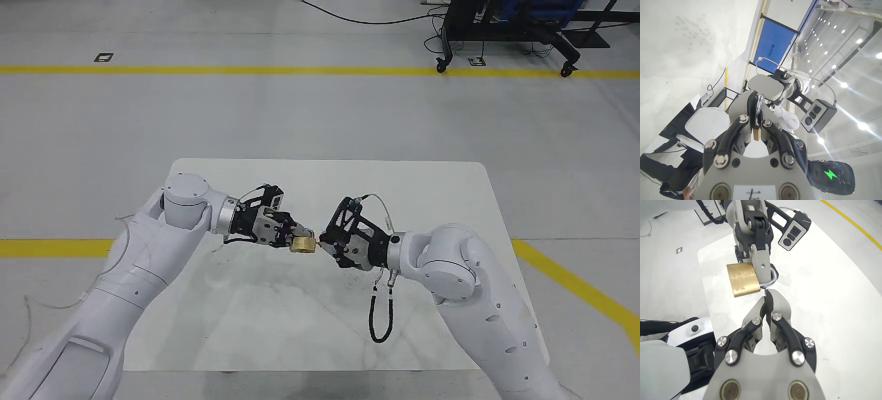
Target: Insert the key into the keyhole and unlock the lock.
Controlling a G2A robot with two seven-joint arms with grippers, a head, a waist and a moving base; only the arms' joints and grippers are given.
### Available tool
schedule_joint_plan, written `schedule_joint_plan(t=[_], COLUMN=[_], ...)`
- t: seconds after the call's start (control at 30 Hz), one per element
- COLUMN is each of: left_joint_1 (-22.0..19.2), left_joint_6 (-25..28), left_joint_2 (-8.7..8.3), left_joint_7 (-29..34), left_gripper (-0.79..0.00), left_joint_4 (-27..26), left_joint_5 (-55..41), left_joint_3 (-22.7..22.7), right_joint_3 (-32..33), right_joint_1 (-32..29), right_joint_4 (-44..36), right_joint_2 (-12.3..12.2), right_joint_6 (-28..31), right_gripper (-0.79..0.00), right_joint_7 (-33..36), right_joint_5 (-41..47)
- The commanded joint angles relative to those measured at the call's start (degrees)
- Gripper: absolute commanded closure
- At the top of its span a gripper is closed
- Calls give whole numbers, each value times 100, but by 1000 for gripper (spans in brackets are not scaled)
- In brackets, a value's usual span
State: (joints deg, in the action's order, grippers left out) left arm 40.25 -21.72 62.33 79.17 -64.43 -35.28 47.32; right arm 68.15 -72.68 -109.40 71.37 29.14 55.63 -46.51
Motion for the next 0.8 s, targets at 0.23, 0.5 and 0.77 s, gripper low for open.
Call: schedule_joint_plan(t=[0.23,0.5,0.77], left_joint_1=[-72,-180,-136], left_joint_6=[-1211,-2135,-2393], left_joint_2=[16,76,55], left_joint_7=[-1196,-1796,-2054], left_gripper=[0,0,0], left_joint_4=[56,-287,-553], left_joint_5=[561,969,853], left_joint_3=[-173,-471,-497], right_joint_3=[-27,-1078,-1813], right_joint_1=[-248,185,606], right_joint_4=[-697,-739,-712], right_joint_2=[-113,-34,79], right_joint_6=[-480,-950,-1396], right_gripper=[0,0,0], right_joint_7=[596,1295,1781], right_joint_5=[-1052,-2049,-2797])
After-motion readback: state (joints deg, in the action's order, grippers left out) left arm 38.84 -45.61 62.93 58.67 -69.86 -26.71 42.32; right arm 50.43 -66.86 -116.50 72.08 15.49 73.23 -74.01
